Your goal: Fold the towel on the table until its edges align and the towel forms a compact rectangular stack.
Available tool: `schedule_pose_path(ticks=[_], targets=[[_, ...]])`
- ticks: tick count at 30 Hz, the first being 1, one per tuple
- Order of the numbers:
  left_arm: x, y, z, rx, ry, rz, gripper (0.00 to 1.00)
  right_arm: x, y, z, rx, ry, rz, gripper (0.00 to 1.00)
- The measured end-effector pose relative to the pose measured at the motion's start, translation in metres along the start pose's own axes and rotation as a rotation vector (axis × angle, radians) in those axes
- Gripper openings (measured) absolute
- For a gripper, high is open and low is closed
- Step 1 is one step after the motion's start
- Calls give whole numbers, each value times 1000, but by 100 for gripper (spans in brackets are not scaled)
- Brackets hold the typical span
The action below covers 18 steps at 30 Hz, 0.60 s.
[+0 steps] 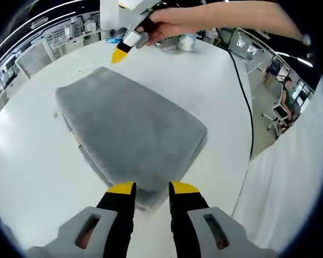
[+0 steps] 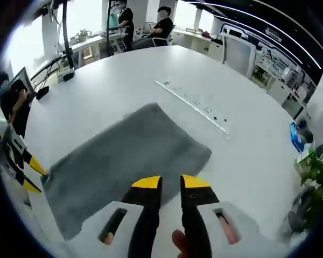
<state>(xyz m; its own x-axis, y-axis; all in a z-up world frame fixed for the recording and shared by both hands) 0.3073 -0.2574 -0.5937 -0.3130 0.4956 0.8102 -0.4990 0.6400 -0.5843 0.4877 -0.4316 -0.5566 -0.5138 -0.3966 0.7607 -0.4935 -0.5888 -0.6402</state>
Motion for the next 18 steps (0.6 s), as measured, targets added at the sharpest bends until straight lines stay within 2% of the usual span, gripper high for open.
schedule_pose_path(ticks=[3, 6, 8, 9, 12, 14, 16, 18], targets=[[8, -1, -4, -17, 6, 37, 26, 22, 13, -24, -48, -6, 64, 13], [16, -3, -9, -29, 9, 70, 26, 41, 26, -50, -55, -20, 90, 16], [19, -7, -11, -52, 8, 101, 26, 48, 33, -63, -52, -24, 92, 16], [21, -8, -11, -68, 8, 116, 26, 56, 39, -77, -52, -34, 100, 17], [26, -14, -8, -114, 28, 169, 28, 65, 47, -94, -35, -46, 106, 18], [26, -13, -6, -150, 28, 174, 30, 71, 55, -105, -3, -49, 92, 17], [27, -12, -4, -233, 22, 181, 32, 75, 63, -114, 28, -48, 67, 16], [27, -10, 1, -268, 19, 183, 32, 79, 70, -122, 41, -55, 64, 17]])
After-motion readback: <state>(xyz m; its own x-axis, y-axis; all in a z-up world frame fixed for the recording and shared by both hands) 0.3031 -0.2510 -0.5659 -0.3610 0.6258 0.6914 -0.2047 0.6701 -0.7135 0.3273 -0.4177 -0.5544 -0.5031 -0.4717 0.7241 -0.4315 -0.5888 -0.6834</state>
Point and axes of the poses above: the point that each gripper's makers call its tool centre point, and the gripper's own axes: x roughly backward along the fingers, z roughly to its right, y roughly out of its underside, the point moved 4 cm from there along x, roughly backward along the fingers
